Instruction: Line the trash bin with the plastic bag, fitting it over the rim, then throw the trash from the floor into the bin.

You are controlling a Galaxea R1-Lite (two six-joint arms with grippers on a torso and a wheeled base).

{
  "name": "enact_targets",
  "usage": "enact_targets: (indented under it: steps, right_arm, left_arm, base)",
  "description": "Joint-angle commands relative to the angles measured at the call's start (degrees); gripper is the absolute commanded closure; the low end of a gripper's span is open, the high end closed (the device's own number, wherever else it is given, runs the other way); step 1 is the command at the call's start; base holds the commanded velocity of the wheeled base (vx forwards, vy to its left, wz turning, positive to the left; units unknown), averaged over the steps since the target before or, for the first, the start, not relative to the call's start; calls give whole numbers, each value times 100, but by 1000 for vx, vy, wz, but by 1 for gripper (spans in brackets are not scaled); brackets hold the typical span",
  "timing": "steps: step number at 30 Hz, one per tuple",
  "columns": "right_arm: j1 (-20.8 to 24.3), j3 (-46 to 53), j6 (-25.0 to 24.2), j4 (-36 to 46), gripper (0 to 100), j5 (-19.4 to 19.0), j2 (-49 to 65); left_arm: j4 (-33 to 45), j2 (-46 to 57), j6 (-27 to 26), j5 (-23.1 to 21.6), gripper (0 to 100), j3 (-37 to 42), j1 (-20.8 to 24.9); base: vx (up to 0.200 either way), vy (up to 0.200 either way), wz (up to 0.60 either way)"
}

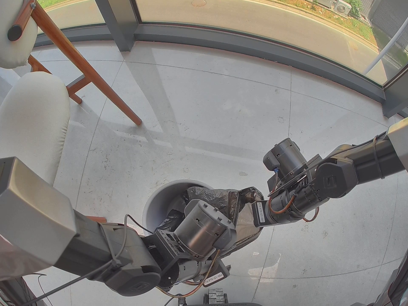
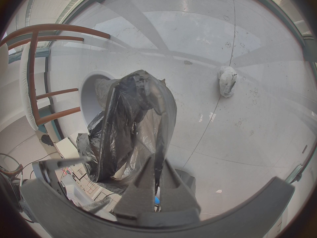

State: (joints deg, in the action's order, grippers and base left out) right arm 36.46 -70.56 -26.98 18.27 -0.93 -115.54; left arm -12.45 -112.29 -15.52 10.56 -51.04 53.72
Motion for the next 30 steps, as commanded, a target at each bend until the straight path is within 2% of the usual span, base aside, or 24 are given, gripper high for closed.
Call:
enact_targets:
  steps: [1, 11, 18, 19, 26, 30]
  right_arm:
    - [1, 7, 0, 1, 100, -4, 32]
    - [-8, 16, 0, 10, 100, 5, 41]
    - [-43, 77, 0, 10, 100, 14, 41]
    - [-78, 113, 0, 10, 100, 14, 32]
    - [-113, 104, 0, 1, 100, 14, 32]
    - [-113, 60, 0, 1, 100, 5, 41]
  left_arm:
    - [5, -21, 146, 148, 0, -108, -2]
    - [102, -197, 770, 271, 0, -925, -117]
    - [462, -179, 1051, 307, 0, -1180, -134]
    - [550, -206, 1218, 368, 0, -1347, -134]
    - [568, -601, 1508, 641, 0, -1883, -152]
    - [568, -777, 1525, 641, 0, -1945, -134]
  base:
    - [0, 0, 0]
    - [0, 0, 0]
    - [0, 0, 0]
    - [0, 0, 0]
    - [0, 0, 0]
    - [0, 0, 0]
